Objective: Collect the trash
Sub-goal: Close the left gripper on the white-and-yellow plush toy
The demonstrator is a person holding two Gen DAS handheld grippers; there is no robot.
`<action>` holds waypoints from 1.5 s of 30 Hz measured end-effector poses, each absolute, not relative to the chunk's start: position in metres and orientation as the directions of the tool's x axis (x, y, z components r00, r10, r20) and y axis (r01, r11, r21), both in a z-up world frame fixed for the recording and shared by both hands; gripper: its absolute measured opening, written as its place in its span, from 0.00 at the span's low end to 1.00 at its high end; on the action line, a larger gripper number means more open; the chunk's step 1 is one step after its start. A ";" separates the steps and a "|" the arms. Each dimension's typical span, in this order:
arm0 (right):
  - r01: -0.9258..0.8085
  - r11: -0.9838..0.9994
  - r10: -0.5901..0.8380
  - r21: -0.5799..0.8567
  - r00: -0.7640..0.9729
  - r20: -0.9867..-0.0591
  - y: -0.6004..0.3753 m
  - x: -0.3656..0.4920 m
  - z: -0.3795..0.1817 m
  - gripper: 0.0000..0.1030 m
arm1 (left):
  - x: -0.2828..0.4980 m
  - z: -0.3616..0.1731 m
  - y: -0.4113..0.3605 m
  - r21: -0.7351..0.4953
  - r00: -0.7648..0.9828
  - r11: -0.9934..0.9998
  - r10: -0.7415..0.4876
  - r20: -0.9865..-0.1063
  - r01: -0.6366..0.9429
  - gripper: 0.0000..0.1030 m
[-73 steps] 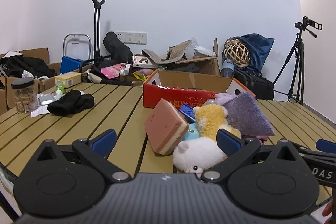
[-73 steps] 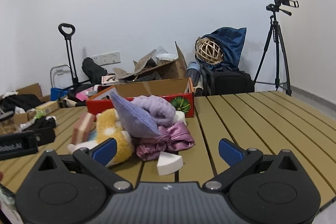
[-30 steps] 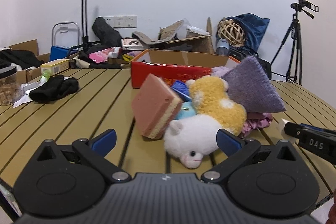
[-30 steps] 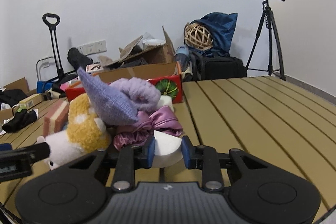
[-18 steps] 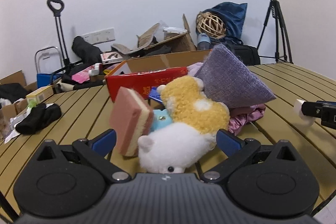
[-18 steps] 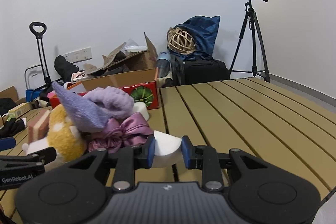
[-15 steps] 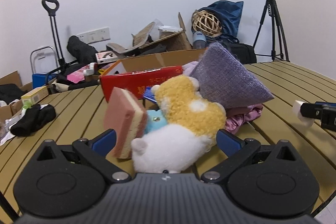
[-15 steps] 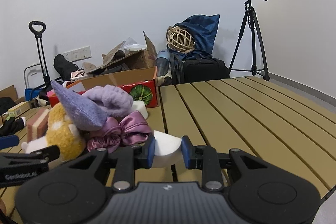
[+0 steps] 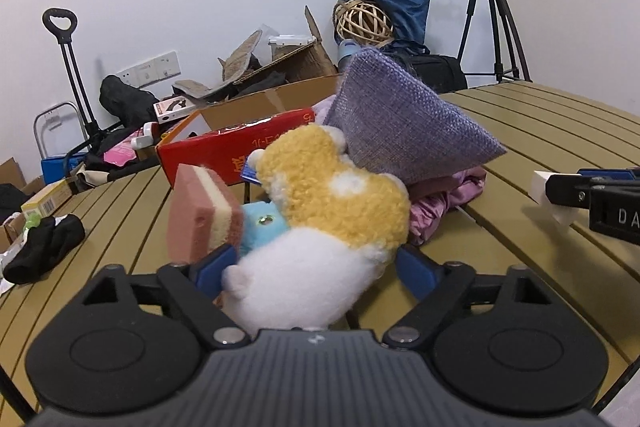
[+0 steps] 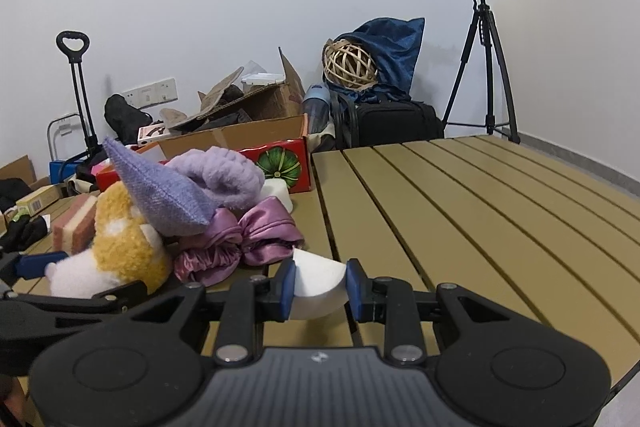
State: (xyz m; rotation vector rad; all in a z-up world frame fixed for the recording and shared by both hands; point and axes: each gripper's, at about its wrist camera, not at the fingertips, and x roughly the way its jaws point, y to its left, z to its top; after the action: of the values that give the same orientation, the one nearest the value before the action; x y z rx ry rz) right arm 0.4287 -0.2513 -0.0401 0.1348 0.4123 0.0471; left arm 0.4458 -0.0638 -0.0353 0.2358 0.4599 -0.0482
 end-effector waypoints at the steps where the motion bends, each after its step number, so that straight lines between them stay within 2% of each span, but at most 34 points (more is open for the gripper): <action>1: -0.017 0.990 0.073 0.143 0.915 -0.396 -0.252 0.429 -0.040 0.25 | 0.445 -0.034 -0.063 0.211 0.895 0.972 0.002 -0.447 0.103 0.80; 6: -0.014 0.988 0.072 0.151 0.918 -0.391 -0.255 0.428 -0.039 0.26 | 0.439 -0.030 -0.066 0.225 0.889 0.967 0.001 -0.457 0.115 0.64; 10: -0.007 0.987 0.069 0.159 0.919 -0.388 -0.260 0.426 -0.039 0.26 | 0.433 -0.025 -0.070 0.216 0.884 0.967 -0.019 -0.468 0.135 0.62; 11: -0.006 0.987 0.068 0.160 0.919 -0.387 -0.261 0.426 -0.039 0.26 | 0.432 -0.023 -0.071 0.213 0.885 0.967 -0.027 -0.465 0.141 0.68; 12: -0.005 0.987 0.068 0.161 0.919 -0.387 -0.262 0.426 -0.039 0.26 | 0.430 -0.022 -0.072 0.209 0.887 0.967 -0.036 -0.461 0.148 0.80; 15: -0.002 0.987 0.065 0.160 0.920 -0.388 -0.264 0.425 -0.039 0.26 | 0.428 -0.021 -0.075 0.212 0.905 0.967 -0.040 -0.424 0.142 0.93; 26: -0.010 0.989 0.069 0.150 0.917 -0.392 -0.263 0.426 -0.041 0.26 | 0.455 -0.035 -0.072 0.187 0.885 0.976 -0.008 -0.466 0.107 0.93; 28: -0.012 0.990 0.069 0.144 0.916 -0.394 -0.261 0.427 -0.042 0.26 | 0.458 -0.037 -0.071 0.173 0.878 0.978 -0.021 -0.478 0.117 0.91; 32: -0.008 0.991 0.062 0.136 0.915 -0.398 -0.259 0.428 -0.044 0.26 | 0.465 -0.039 -0.067 0.142 0.855 0.983 -0.030 -0.518 0.120 0.73; 34: -0.009 0.990 0.065 0.139 0.915 -0.399 -0.257 0.429 -0.044 0.26 | 0.464 -0.039 -0.066 0.137 0.856 0.983 -0.035 -0.515 0.123 0.68; 36: -0.015 0.990 0.069 0.138 0.915 -0.397 -0.255 0.430 -0.044 0.26 | 0.461 -0.039 -0.067 0.149 0.863 0.980 -0.042 -0.504 0.135 0.60; 45: -0.042 0.987 0.098 0.154 0.921 -0.376 -0.255 0.424 -0.039 0.26 | 0.435 -0.028 -0.075 0.170 0.898 0.974 -0.065 -0.436 0.153 0.52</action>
State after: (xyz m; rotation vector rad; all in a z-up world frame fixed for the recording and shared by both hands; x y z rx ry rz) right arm 0.4240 -0.2552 -0.0389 0.1441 0.3932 0.0719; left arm 0.4351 -0.0748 -0.0282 0.2027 0.4428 -0.1137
